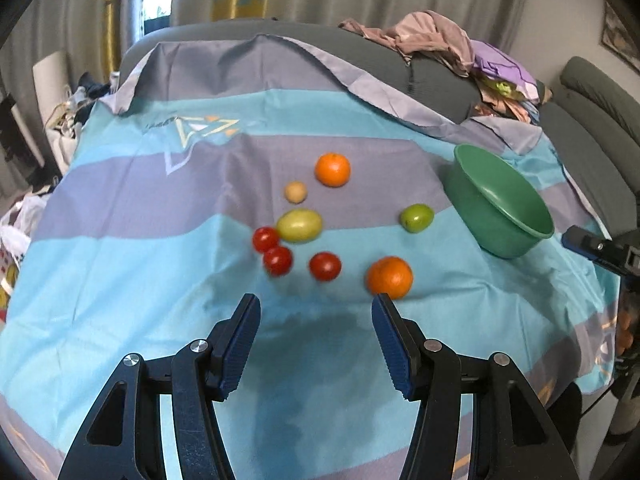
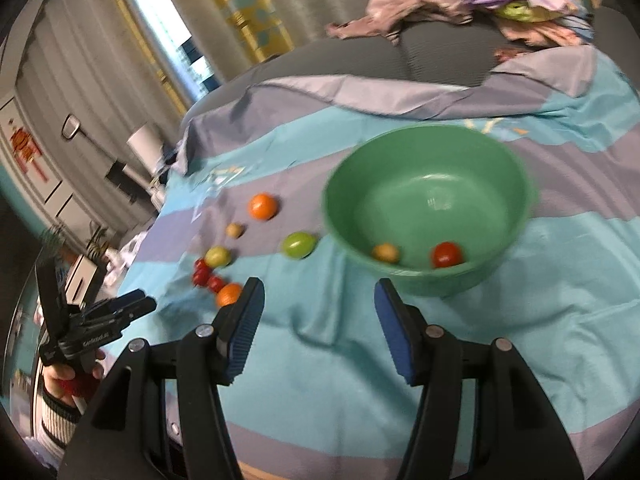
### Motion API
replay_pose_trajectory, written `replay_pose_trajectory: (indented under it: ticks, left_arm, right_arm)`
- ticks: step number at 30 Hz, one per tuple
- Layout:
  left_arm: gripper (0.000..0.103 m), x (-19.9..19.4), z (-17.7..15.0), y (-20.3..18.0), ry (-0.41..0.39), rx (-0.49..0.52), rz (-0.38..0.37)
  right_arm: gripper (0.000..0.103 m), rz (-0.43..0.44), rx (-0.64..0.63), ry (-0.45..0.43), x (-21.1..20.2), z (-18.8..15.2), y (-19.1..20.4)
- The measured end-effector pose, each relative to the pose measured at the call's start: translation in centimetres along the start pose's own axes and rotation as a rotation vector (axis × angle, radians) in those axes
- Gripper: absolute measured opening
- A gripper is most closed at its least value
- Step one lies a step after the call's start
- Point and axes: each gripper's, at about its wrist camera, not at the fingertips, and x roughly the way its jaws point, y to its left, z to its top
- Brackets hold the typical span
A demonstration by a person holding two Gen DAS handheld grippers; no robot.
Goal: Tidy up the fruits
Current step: 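Withdraw both tools from the bowl back toward the remaining fruit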
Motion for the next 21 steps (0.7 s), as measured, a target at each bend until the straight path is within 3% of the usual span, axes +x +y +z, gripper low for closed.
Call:
replay_pose_trajectory:
  ticks: [9, 21]
  left_arm:
    - [0.058, 0.3, -1.4, 1.9, -0.001, -0.025, -0.005]
    - [0.058, 3.0, 0.1, 3.1, 0.012, -0.002, -0.028]
  right_arm:
    - [0.058, 0.064, -0.161, 0.117, 4.3, -1.2, 6.0]
    - [0.058, 0.092, -0.365, 0.209, 10.2, -0.8, 12.2]
